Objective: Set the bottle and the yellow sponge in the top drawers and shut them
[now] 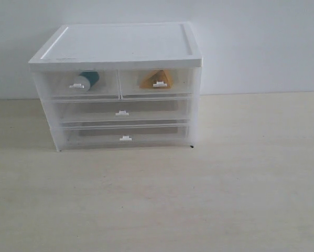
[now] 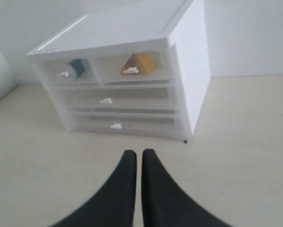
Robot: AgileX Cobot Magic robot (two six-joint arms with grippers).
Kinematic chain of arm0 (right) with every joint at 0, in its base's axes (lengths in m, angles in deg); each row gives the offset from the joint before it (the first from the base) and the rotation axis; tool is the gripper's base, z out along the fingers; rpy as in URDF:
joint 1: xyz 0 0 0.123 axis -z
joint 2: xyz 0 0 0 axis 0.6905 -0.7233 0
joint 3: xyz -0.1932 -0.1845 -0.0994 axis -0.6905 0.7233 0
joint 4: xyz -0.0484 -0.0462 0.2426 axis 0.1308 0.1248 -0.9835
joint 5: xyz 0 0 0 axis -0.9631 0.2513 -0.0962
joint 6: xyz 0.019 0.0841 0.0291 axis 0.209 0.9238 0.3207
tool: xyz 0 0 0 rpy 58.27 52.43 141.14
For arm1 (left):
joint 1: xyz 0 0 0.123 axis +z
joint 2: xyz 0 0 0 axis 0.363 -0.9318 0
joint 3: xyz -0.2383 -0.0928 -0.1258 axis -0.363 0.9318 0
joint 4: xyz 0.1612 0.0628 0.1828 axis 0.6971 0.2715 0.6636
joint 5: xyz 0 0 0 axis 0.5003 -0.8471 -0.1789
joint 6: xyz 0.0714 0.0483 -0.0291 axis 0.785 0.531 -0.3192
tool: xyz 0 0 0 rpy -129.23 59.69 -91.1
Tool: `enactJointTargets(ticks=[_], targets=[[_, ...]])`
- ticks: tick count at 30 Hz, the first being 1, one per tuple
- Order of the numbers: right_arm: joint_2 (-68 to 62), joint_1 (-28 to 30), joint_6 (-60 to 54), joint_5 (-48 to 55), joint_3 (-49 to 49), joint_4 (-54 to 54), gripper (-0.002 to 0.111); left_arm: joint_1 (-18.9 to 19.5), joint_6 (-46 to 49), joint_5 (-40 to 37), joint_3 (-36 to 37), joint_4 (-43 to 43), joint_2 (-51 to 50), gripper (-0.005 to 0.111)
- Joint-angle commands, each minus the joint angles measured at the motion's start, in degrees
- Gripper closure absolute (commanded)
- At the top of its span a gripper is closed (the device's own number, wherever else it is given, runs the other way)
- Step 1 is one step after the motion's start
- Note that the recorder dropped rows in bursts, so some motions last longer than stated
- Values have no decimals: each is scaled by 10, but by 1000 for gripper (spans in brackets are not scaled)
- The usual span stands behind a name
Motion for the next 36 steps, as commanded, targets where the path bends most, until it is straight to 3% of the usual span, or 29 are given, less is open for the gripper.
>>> enactJointTargets(ticks=[1,9,14,30,33,36], targets=[[116,66,-30,-2,55,-5,108,2,-6,0,2,4,1,103],[264,118,-69,12,110,-4,108,21,-6,0,2,4,1,103],[267,121,-69,9,152,-4,108,55,-6,0,2,4,1,103],[267,121,-58,-54,219,-2,108,96,-6,0,2,4,1,103],[267,121,-30,-33,219,80,108,96,-6,0,2,4,1,103],[267,121,115,10,219,245,108,96,-6,0,2,4,1,103]])
